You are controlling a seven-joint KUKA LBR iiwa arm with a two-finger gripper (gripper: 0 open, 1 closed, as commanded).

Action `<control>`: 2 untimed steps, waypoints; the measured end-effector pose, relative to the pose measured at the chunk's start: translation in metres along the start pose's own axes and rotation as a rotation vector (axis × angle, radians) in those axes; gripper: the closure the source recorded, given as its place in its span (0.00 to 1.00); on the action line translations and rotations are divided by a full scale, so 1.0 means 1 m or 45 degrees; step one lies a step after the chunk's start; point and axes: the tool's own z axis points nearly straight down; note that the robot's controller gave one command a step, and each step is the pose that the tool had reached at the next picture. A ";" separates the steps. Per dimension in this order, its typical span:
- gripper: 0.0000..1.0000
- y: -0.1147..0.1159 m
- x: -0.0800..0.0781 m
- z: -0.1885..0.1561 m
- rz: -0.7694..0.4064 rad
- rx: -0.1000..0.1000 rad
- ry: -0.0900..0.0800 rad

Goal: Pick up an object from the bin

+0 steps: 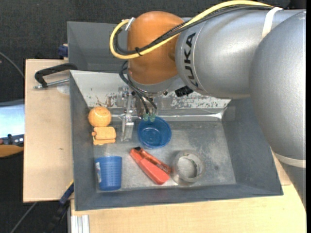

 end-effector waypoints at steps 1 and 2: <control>0.00 -0.001 -0.002 -0.005 0.003 -0.002 -0.011; 0.00 -0.001 -0.002 -0.005 -0.004 -0.003 -0.011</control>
Offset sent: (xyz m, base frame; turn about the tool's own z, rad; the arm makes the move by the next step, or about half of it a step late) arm -0.0028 -0.0647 -0.0792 -0.3233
